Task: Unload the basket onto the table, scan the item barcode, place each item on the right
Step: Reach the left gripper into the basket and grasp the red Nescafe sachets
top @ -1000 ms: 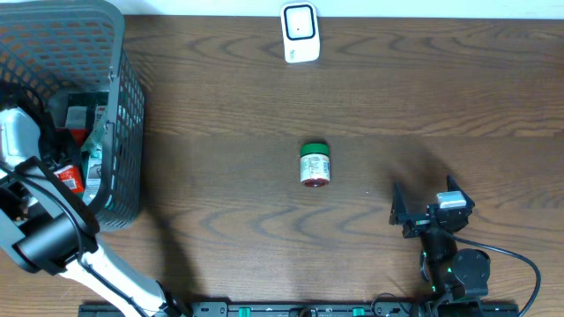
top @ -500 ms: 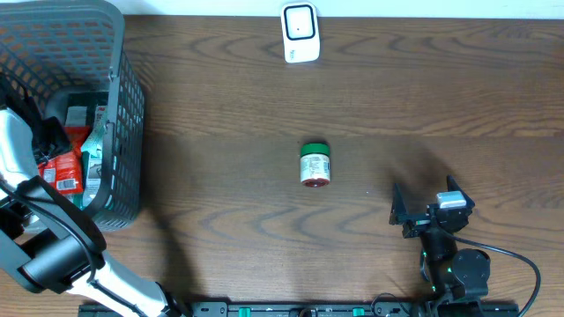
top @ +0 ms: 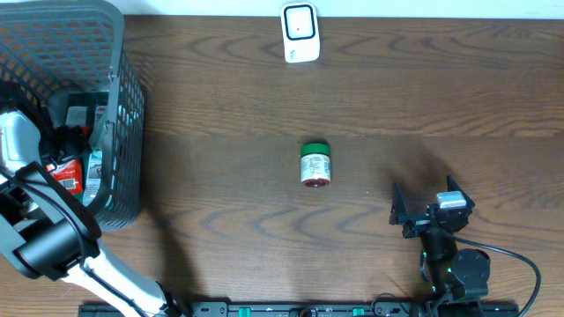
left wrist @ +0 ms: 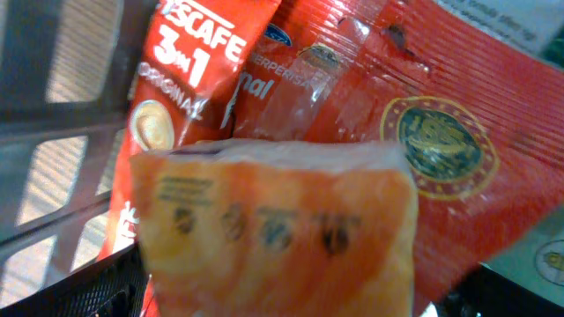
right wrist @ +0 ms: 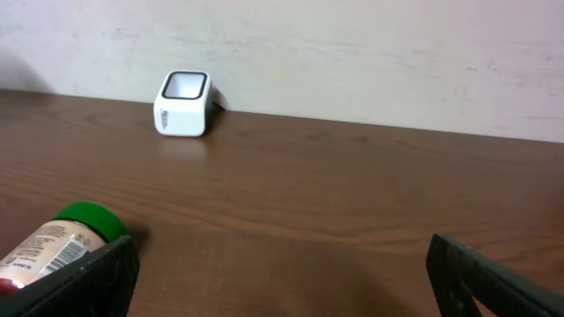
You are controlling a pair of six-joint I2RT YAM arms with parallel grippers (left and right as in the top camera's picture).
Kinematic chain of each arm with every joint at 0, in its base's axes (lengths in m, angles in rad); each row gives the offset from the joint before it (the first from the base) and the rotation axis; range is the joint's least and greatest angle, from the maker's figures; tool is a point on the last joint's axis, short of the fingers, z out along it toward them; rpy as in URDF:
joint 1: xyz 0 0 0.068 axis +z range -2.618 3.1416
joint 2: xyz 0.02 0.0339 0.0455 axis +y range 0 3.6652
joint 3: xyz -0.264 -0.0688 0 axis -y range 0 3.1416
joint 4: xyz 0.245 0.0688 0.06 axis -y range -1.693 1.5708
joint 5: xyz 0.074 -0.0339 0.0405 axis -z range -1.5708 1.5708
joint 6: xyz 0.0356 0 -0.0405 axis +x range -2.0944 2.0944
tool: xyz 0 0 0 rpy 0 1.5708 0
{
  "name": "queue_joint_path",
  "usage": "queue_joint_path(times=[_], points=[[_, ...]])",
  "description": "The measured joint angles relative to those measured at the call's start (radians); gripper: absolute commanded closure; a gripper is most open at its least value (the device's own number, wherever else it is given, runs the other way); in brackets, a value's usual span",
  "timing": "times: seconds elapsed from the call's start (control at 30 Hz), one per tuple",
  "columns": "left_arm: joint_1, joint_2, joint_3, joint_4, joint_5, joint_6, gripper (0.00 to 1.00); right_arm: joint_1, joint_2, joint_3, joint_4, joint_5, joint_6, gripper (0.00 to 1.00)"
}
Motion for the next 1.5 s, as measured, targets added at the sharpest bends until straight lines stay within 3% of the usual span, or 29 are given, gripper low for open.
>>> queue_joint_path(times=[0.83, 1.17, 1.33, 1.43, 1.5], points=[[0.000, -0.051, -0.006, 0.046, -0.035, 0.050, 0.00, 0.000, 0.000, 0.000, 0.000, 0.000, 0.000, 0.01], [-0.003, 0.010, -0.031, 0.084, -0.087, 0.071, 0.00, 0.000, 0.000, 0.000, 0.000, 0.000, 0.000, 0.01], [-0.007, 0.020, -0.026, 0.081, -0.075, 0.073, 0.53, 0.000, 0.000, 0.000, 0.000, 0.000, 0.000, 0.01], [-0.012, 0.021, -0.025, 0.088, -0.092, 0.082, 0.69, 0.000, 0.000, 0.000, 0.000, 0.000, 0.000, 0.01], [-0.011, 0.011, -0.023, 0.087, -0.101, 0.080, 0.86, 0.000, 0.000, 0.000, 0.000, 0.000, 0.000, 0.01]])
